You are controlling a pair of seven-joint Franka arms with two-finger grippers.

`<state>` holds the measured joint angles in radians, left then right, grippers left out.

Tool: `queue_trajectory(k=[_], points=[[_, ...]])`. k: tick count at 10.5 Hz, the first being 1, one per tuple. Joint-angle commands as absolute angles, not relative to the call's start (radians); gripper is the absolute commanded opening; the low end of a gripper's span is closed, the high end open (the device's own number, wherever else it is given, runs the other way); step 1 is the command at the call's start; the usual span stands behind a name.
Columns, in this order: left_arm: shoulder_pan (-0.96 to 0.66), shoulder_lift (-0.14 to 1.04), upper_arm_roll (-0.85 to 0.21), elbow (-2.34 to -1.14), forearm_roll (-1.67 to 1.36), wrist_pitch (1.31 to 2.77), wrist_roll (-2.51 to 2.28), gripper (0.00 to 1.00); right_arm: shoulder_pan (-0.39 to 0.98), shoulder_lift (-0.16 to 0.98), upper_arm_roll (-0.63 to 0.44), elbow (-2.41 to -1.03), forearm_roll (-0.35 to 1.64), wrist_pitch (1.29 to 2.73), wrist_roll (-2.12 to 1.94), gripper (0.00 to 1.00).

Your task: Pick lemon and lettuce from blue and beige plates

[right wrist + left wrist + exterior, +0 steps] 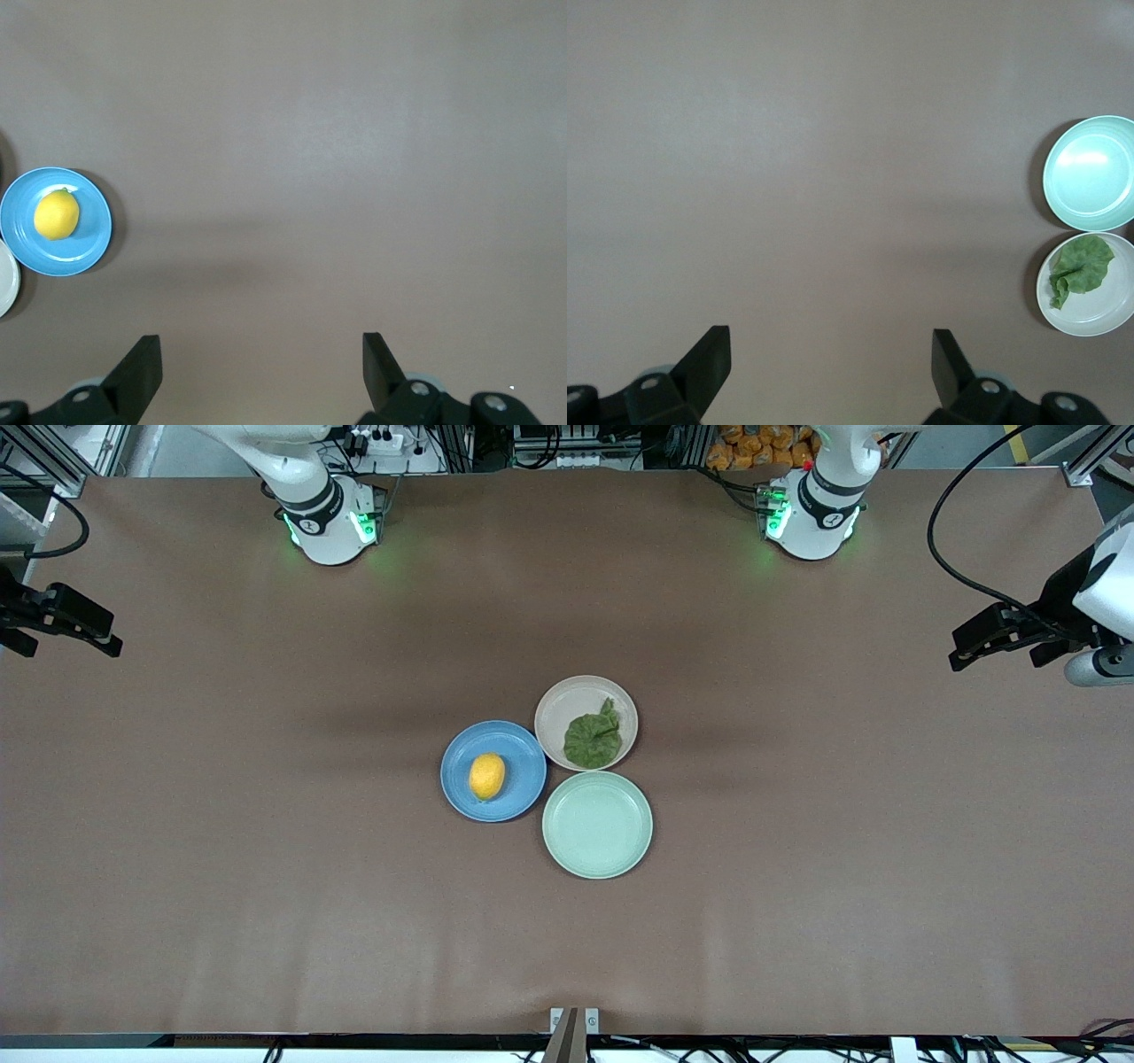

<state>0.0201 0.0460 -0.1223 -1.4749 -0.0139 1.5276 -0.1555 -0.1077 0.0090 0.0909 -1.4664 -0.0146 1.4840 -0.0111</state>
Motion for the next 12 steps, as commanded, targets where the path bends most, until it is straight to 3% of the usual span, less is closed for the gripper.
queue_trajectory(k=[1,8,10,12], points=[[0.011,0.038,-0.12,-1.476,0.003,1.514,-0.135,1.0,-0.107,-0.011,0.089,-1.489,-0.011,1.489,-0.005,1.0],[-0.002,0.078,-0.133,-1.488,-0.024,1.517,-0.133,1.0,-0.042,0.112,0.097,-1.479,-0.006,1.496,-0.012,1.0],[-0.018,0.118,-0.178,-1.503,-0.028,1.538,-0.164,1.0,-0.019,0.147,0.1,-1.479,-0.003,1.496,-0.012,1.0],[-0.017,0.129,-0.262,-1.61,-0.032,1.655,-0.294,1.0,-0.015,0.162,0.101,-1.482,0.011,1.496,-0.017,1.0]])
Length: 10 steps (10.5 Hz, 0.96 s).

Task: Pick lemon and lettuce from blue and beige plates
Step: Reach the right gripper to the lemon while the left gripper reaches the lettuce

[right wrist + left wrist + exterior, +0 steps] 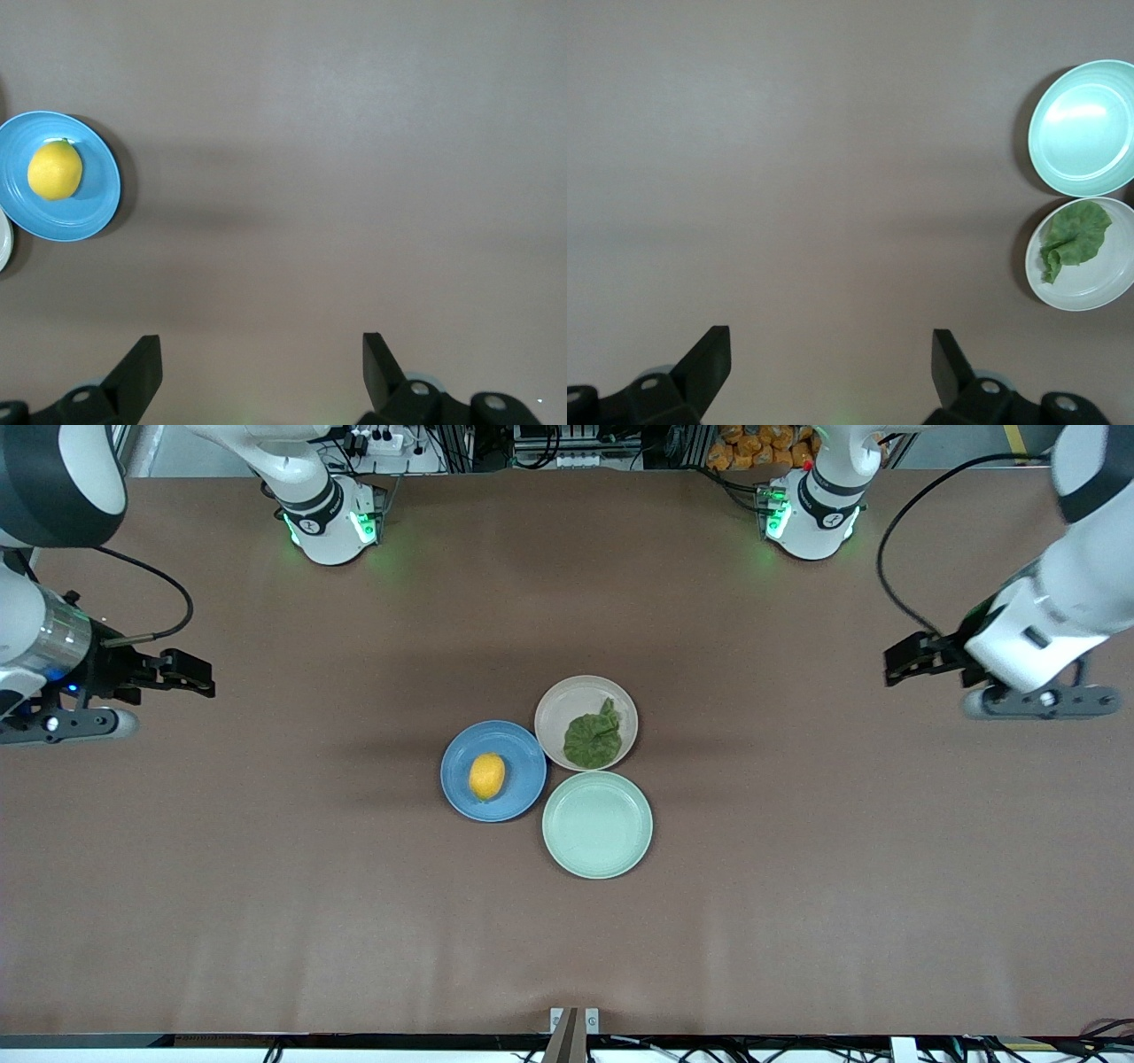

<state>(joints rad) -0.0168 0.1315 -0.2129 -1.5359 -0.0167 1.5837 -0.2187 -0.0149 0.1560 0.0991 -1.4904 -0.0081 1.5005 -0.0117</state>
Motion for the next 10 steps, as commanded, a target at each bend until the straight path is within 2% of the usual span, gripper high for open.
queue_trajectory(k=[1,4,8,10], points=[[-0.018,0.13,-0.3,-1.671,-0.028,1.73,-0.325,1.0,-0.002,0.178,0.109,-1.482,0.055,1.5,-0.011,1.0],[-0.037,0.204,-0.397,-1.732,-0.028,1.863,-0.47,1.0,0.063,0.276,0.11,-1.482,0.098,1.63,0.1,1.0],[-0.233,0.358,-0.403,-1.726,0.037,1.986,-0.835,1.0,0.242,0.46,0.115,-1.48,0.155,1.848,0.536,1.0],[-0.306,0.434,-0.403,-1.726,0.054,2.083,-0.97,1.0,0.284,0.55,0.187,-1.479,0.124,1.981,0.694,1.0]])
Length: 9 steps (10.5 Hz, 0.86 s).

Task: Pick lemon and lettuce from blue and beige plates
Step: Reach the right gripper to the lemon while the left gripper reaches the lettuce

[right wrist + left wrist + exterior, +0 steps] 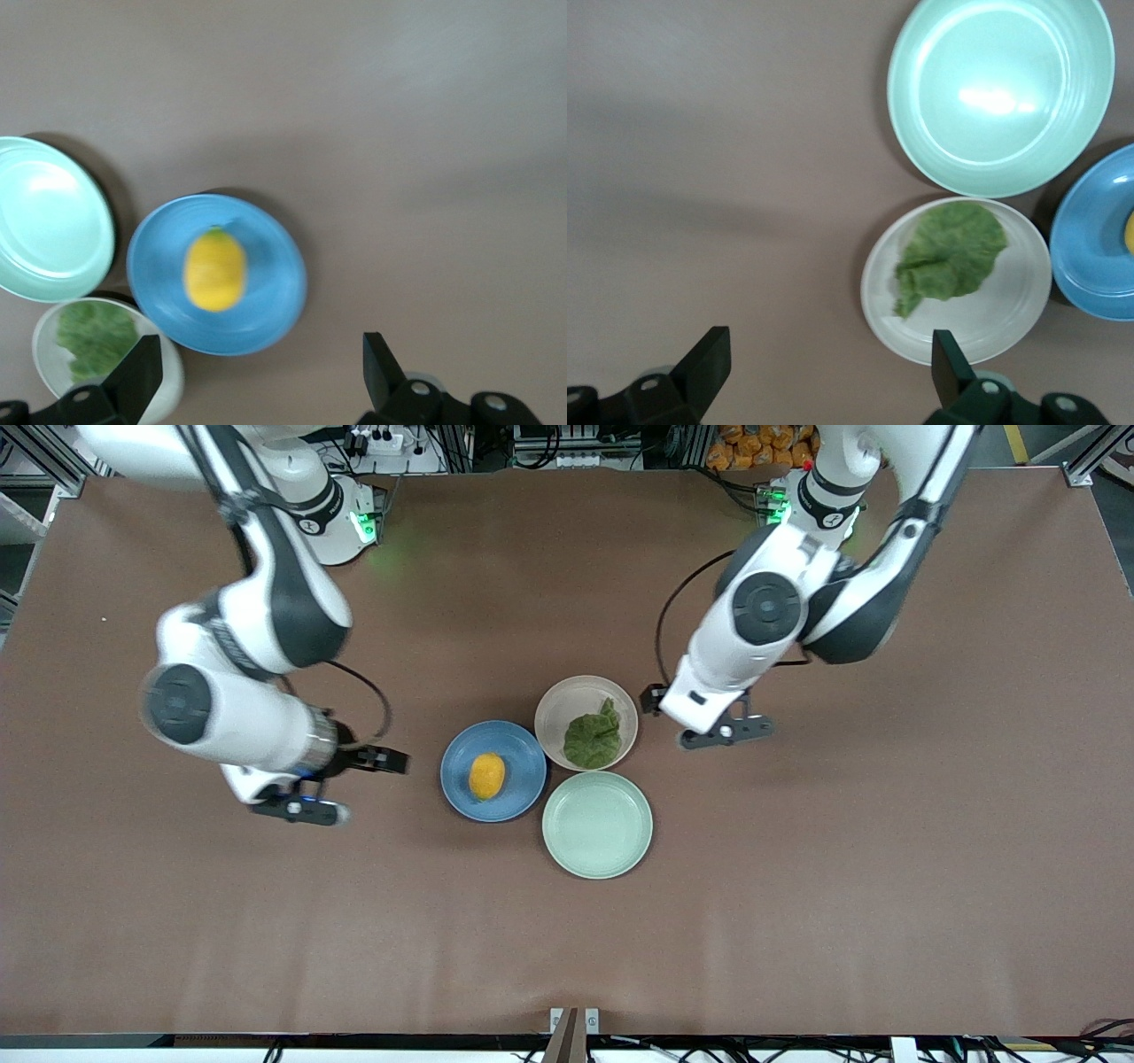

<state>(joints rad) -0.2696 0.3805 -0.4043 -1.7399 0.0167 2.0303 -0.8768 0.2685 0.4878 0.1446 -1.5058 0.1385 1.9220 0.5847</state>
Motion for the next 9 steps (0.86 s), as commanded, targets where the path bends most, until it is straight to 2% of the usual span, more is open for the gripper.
queue_trajectory(k=[1,3,9], points=[[-0.323,0.458,-0.403,-1.724,0.064,2.127,-1.015,1.0,0.3,0.592,0.195,-1.48,0.127,2.008,0.769,1.0],[-0.38,0.521,-0.402,-1.724,0.096,2.195,-1.09,1.0,0.368,0.661,0.193,-1.491,0.089,2.063,0.825,1.0],[-0.471,0.683,-0.39,-1.717,0.212,2.365,-1.285,1.0,0.377,0.739,0.195,-1.499,-0.033,2.084,0.828,1.0]])
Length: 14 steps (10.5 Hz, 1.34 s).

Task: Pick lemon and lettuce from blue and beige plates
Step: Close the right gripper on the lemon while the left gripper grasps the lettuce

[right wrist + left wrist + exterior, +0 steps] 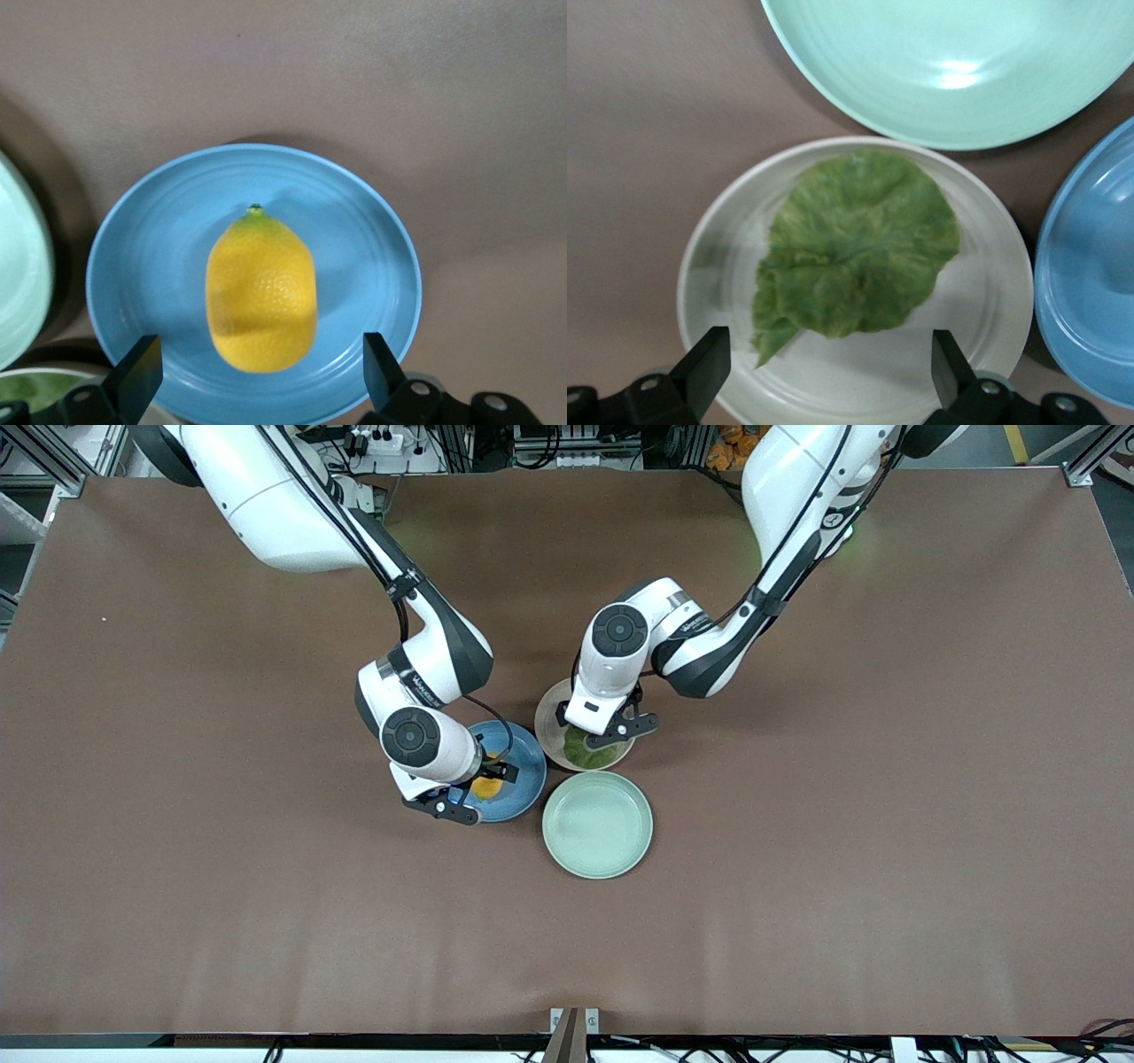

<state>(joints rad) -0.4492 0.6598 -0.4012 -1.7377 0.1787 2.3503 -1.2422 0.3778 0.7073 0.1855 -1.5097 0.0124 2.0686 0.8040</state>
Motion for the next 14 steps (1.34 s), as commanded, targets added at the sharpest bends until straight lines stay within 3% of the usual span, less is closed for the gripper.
queue_trajectory(k=[1,4,6,11,12,13,14], points=[[-0.474,0.698,-0.384,-1.717,0.213,2.367,-1.285,1.0,0.377,0.745,0.195,-1.499,-0.029,2.123,0.828,1.0],[-0.472,0.727,-0.374,-1.715,0.282,2.385,-1.287,0.98,0.386,0.768,0.195,-1.5,-0.028,2.149,0.845,1.0],[-0.474,0.732,-0.374,-1.715,0.291,2.388,-1.287,0.93,0.391,0.775,0.195,-1.511,-0.028,2.171,0.848,0.76],[-0.472,0.75,-0.374,-1.715,0.308,2.388,-1.287,0.39,0.37,0.73,0.199,-1.482,-0.025,2.104,0.841,0.21],[-0.469,0.747,-0.374,-1.715,0.307,2.387,-1.289,0.22,0.336,0.697,0.21,-1.465,-0.023,2.045,0.839,0.08],[-0.465,0.739,-0.374,-1.715,0.307,2.387,-1.29,0.08,0.272,0.658,0.248,-1.463,-0.023,2.008,0.839,0.0],[-0.462,0.735,-0.374,-1.713,0.304,2.385,-1.305,0.0,0.211,0.611,0.27,-1.465,-0.025,1.94,0.824,0.0]])
